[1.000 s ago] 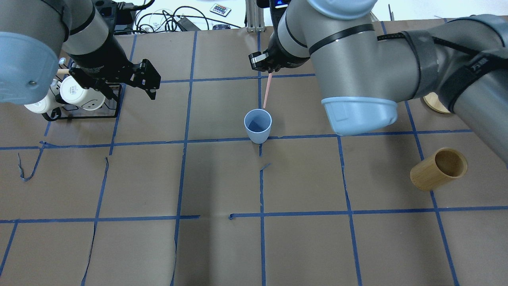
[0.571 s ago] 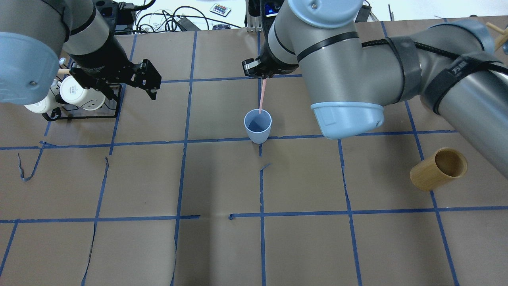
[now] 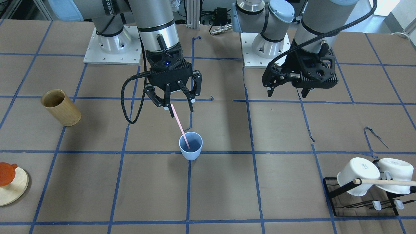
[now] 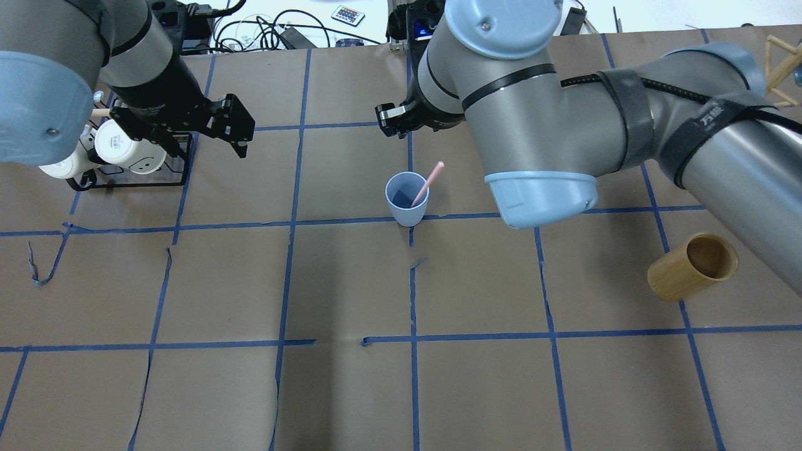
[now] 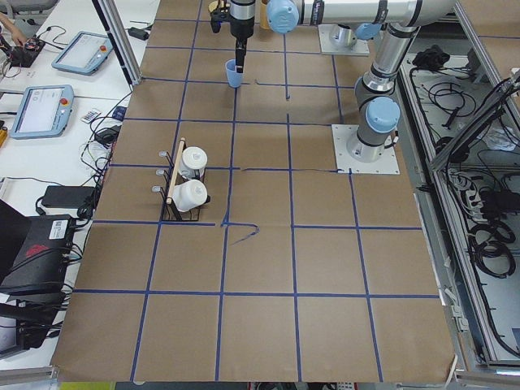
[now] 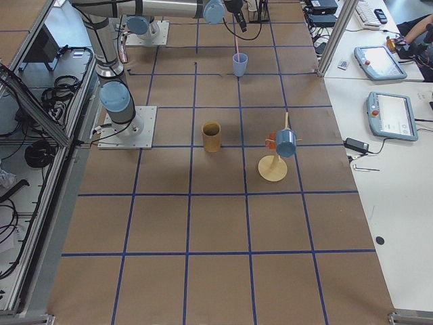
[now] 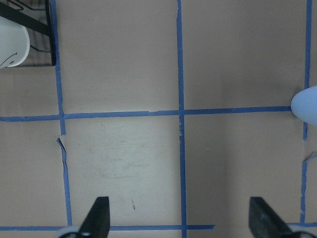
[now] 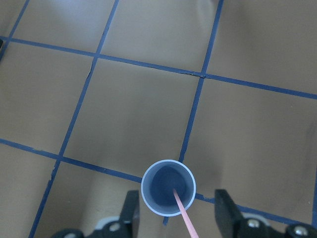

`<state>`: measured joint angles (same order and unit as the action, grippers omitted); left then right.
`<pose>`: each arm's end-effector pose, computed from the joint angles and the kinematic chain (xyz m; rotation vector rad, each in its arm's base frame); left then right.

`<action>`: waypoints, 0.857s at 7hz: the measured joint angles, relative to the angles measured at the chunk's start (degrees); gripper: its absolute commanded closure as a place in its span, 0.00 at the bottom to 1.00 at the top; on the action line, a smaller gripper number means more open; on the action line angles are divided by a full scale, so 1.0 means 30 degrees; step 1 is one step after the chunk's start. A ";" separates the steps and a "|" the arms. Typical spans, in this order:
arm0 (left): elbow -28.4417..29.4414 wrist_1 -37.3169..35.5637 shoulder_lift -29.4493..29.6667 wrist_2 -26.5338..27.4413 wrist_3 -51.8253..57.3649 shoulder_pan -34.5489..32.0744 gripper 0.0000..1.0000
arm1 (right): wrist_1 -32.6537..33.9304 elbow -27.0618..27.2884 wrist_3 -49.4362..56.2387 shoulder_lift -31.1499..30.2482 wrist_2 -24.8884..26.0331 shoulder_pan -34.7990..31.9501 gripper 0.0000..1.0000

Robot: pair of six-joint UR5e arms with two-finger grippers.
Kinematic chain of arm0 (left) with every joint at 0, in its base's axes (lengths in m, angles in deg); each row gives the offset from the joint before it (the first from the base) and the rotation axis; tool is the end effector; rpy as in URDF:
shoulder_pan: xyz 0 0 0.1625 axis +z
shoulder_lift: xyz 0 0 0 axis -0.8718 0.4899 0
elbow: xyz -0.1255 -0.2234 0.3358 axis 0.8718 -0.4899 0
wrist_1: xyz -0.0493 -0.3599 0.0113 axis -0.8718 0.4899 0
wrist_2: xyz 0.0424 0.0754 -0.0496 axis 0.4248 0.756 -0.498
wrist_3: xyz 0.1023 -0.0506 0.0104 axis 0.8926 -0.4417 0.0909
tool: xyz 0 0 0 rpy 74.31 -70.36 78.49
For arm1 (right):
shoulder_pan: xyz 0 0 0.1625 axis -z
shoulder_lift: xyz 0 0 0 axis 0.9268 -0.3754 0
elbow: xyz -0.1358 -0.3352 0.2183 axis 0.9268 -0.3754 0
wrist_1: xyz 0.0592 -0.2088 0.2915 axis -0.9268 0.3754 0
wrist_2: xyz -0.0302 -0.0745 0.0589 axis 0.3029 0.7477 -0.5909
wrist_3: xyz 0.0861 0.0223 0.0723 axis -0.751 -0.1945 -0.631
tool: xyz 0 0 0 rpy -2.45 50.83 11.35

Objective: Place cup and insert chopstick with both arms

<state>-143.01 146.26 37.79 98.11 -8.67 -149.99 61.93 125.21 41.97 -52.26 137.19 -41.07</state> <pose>-0.1239 -0.4482 0.4599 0.0444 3.1023 -0.0816 0.3023 -0.4421 0.4428 -0.3633 2.8906 -0.6131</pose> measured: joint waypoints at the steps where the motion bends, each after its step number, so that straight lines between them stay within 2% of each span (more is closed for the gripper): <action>1: 0.0003 0.0000 0.0000 -0.0012 0.0000 -0.0007 0.00 | -0.0052 -0.0117 0.0050 -0.0033 0.0056 0.0138 0.00; 3: 0.0016 0.0000 0.0000 -0.0021 0.0000 -0.0018 0.00 | -0.1777 -0.1162 0.0256 -0.0133 0.1058 0.0843 0.00; 6: -0.0001 0.0000 -0.0001 -0.0022 0.0001 -0.0020 0.00 | -0.9492 -0.3398 0.0174 -0.0492 0.1742 0.3603 0.00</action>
<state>-143.01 146.26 37.78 98.04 -8.67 -150.05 33.46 115.01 42.49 -53.74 142.42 -30.26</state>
